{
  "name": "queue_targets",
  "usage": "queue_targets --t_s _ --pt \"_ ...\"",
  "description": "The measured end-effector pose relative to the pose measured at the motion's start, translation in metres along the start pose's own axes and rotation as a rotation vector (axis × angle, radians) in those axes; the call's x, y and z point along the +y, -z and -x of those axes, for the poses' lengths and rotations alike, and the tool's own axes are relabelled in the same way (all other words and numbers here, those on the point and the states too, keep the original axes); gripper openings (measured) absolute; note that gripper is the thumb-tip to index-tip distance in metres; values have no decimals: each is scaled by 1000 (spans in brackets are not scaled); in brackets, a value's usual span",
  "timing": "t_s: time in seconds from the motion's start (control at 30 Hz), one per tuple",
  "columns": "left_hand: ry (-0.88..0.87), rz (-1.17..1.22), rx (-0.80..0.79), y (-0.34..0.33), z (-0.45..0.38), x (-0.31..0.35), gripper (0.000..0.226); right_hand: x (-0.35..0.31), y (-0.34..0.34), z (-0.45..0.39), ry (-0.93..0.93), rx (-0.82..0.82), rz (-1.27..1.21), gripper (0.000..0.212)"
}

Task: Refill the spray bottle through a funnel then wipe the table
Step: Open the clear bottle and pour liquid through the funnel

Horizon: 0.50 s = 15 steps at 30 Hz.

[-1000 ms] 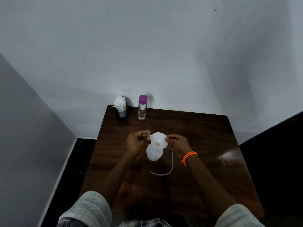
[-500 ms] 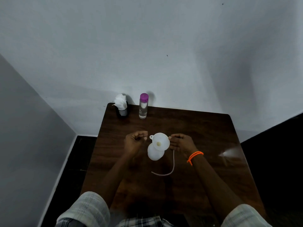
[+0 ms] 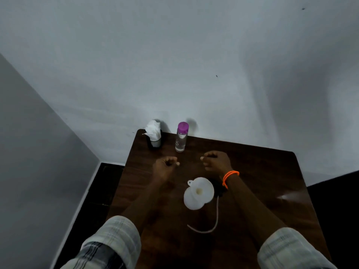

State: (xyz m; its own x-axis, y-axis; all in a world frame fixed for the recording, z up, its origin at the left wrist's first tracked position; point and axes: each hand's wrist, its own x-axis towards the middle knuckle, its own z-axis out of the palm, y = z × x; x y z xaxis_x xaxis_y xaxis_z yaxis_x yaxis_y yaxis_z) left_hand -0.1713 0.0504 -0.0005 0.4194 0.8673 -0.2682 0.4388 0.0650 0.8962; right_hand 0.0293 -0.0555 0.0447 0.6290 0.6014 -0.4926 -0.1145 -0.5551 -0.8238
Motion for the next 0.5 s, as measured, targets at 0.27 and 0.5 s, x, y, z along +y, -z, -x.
queue_targets --t_s 0.27,0.5 --pt "-16 -13 31 -11 -74 15 36 -27 -42 -67 259 -69 374 56" --pt "-204 59 56 -31 -108 41 48 -31 -70 -92 373 -83 376 45"
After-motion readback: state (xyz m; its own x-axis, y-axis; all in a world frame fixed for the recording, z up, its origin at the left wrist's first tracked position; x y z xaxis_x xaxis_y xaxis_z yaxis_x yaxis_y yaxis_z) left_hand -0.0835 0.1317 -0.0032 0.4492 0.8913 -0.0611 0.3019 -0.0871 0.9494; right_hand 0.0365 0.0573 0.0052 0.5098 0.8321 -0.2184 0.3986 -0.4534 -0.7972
